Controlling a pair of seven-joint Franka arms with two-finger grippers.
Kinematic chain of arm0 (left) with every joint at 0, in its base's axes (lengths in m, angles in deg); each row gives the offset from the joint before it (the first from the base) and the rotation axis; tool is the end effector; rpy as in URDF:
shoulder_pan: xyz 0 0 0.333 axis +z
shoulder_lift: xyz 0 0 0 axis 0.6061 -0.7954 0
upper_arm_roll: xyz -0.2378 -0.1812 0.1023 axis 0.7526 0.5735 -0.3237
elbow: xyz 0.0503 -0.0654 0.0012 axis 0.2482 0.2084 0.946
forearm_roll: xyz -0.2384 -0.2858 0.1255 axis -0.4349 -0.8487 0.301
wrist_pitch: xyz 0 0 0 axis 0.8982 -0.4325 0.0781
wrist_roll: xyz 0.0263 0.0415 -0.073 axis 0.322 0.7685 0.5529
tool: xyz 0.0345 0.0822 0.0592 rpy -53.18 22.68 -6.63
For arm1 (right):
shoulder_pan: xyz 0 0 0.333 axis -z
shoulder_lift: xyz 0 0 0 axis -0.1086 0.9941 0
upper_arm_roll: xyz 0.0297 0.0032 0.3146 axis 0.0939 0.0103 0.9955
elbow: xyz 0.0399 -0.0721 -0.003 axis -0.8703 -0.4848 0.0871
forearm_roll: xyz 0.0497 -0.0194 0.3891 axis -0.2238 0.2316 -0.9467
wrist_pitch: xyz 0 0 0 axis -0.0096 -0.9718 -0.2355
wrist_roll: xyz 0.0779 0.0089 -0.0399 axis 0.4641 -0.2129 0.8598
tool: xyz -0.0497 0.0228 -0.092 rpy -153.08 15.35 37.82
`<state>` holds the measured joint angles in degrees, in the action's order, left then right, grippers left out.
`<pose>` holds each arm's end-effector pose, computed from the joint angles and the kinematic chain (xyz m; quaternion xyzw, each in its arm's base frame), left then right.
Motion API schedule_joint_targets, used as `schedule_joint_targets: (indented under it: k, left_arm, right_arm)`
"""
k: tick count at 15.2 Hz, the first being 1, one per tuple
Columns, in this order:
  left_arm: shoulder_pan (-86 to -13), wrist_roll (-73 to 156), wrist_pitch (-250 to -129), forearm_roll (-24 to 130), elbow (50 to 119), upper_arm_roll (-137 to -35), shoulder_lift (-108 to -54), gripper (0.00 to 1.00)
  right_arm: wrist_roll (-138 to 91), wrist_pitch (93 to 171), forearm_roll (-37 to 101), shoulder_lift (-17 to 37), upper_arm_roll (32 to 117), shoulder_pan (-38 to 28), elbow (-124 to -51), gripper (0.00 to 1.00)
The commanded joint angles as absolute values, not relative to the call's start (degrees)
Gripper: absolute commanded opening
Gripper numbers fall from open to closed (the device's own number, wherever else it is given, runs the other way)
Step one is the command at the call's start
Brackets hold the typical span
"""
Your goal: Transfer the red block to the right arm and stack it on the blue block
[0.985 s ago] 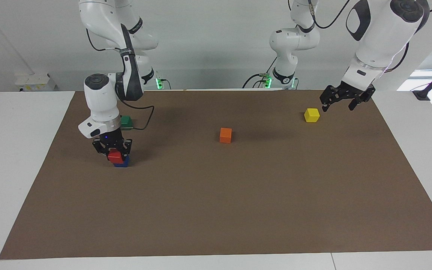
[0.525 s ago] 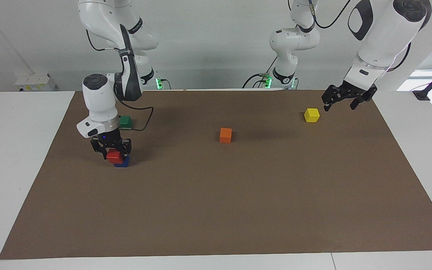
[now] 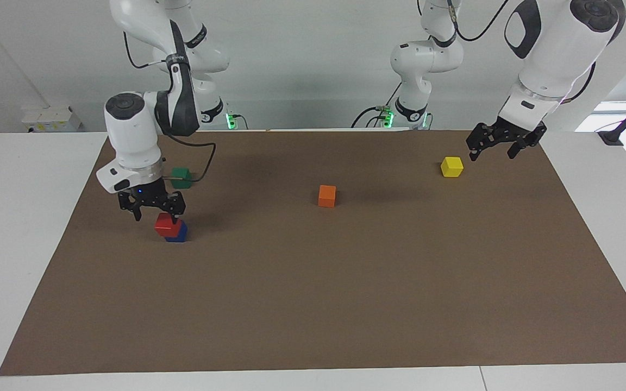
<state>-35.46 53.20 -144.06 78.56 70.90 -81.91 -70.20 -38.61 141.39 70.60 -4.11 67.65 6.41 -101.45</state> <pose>0.5495 -0.0512 0.5946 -0.9998 0.0134 0.0126 0.0063 0.5679 -0.0020 0.4407 0.9957 -0.0238 0.0722 0.0534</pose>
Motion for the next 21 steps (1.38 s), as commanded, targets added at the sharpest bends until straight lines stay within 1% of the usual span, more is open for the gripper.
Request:
schedule_joint_targets:
  k: [1, 4, 6, 9, 11, 12, 15, 18, 21]
  left_arm:
    - [-34.9, 53.6, -143.1, 77.6, 70.9, -81.7, -69.5, 1.00]
    - [-34.9, 53.6, -143.1, 77.6, 70.9, -81.7, -69.5, 1.00]
    - [-34.9, 53.6, -143.1, 77.6, 70.9, -81.7, -69.5, 1.00]
    - [-34.9, 53.6, -143.1, 77.6, 70.8, -81.7, -69.5, 1.00]
    - [-34.9, 53.6, -143.1, 77.6, 70.9, -81.7, -69.5, 1.00]
    - [-34.9, 53.6, -143.1, 77.6, 70.9, -81.7, -69.5, 1.00]
    - [-34.9, 53.6, -143.1, 77.6, 70.9, -81.7, -69.5, 1.00]
    - [-34.9, 53.6, -143.1, 77.6, 70.9, -81.7, -69.5, 1.00]
    - [-34.9, 53.6, -143.1, 77.6, 70.9, -81.7, -69.5, 1.00]
  right_arm:
    - [-31.2, 128.8, 63.8, -5.0, 68.0, 7.5, -91.8, 1.00]
    - [-28.2, 122.2, 62.7, -6.8, 67.6, 7.6, -86.5, 1.00]
    - [-27.2, 114.8, 61.6, -8.1, 67.6, 7.6, -83.0, 1.00]
    - [-22.5, 104.4, 61.6, -8.2, 66.7, 7.9, -77.7, 1.00]
    - [-20.9, 100.1, 61.6, -8.2, 66.2, 8.7, -76.5, 1.00]
    - [-20.8, 99.0, 61.7, -8.2, 66.0, 8.7, -76.2, 1.00]
    - [-20.8, 99.1, 62.5, -7.8, 65.9, 9.4, -75.3, 1.00]
    - [-21.3, 102.4, 62.7, -7.5, 66.0, 10.4, -75.4, 1.00]
    - [-22.1, 105.8, 62.7, -8.1, 66.0, 10.3, -77.0, 1.00]
